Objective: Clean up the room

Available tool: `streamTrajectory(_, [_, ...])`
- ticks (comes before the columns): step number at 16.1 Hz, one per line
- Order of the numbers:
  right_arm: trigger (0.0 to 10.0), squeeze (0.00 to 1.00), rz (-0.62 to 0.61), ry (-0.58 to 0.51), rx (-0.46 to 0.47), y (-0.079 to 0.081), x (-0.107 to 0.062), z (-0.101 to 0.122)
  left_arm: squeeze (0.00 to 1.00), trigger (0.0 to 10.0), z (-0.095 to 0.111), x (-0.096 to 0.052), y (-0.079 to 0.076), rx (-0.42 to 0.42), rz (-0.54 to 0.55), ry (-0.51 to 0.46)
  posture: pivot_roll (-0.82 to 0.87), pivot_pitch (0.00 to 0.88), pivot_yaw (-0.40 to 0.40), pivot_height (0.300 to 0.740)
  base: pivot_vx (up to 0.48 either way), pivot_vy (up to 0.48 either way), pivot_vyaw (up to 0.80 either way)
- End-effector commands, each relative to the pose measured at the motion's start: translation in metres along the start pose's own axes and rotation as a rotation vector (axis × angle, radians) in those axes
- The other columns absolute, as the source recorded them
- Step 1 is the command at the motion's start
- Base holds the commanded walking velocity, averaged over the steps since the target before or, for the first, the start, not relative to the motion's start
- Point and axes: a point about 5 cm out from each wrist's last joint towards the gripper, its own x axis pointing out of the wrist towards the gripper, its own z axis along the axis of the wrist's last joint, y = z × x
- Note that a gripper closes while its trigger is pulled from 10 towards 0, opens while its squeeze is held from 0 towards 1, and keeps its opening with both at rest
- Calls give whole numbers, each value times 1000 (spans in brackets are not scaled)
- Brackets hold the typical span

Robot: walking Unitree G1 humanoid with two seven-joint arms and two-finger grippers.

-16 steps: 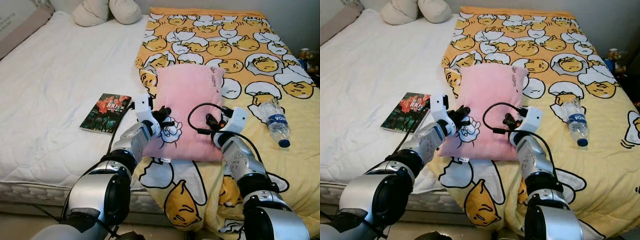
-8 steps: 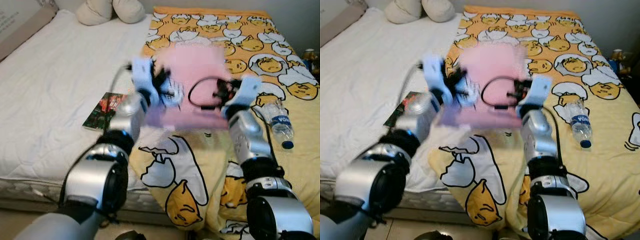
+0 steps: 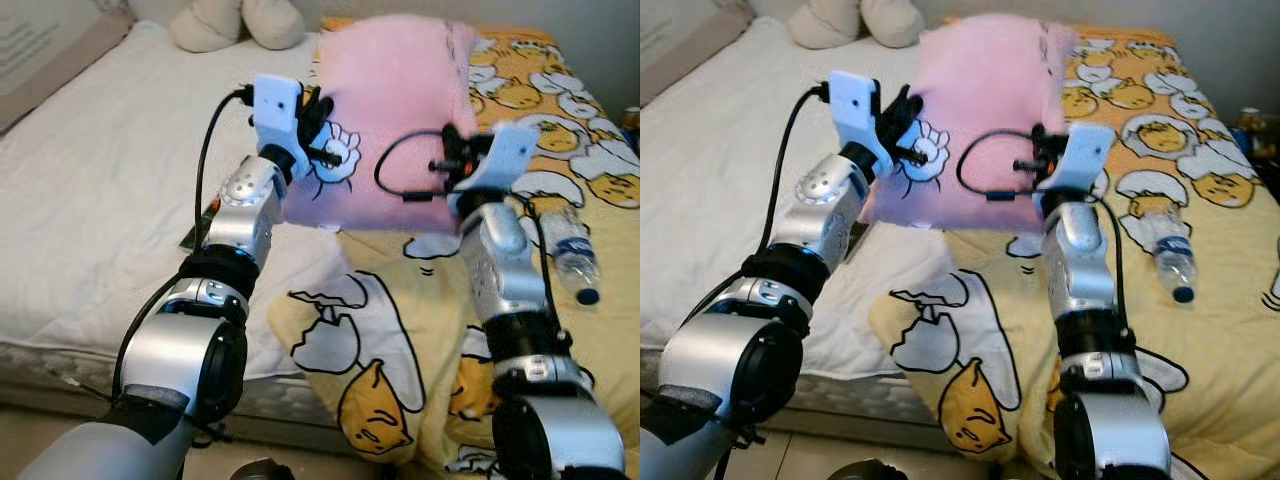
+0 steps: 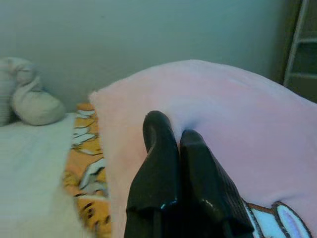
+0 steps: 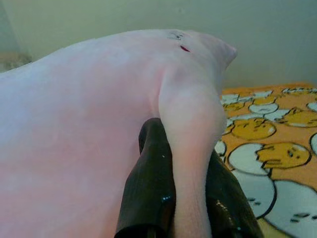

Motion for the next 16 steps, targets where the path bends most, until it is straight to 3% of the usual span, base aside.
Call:
streamTrajectory(1, [10000, 0, -78, -23, -15, -14, -5, 3, 0, 10000, 4, -11, 31, 49, 136, -32, -107, 0, 35, 740, 0, 428, 0])
streamTrajectory(14, [10000, 0, -45, 20, -25, -9, -10, -9, 0, 10000, -6, -18, 34, 7, 175, -9, -96, 0, 26, 740, -18, 451, 0])
streamTrajectory(16, [10000, 0, -34, 18, -23, -6, -9, -9, 0, 10000, -6, -18, 33, 4, 177, -10, -96, 0, 26, 740, 0, 480, 687])
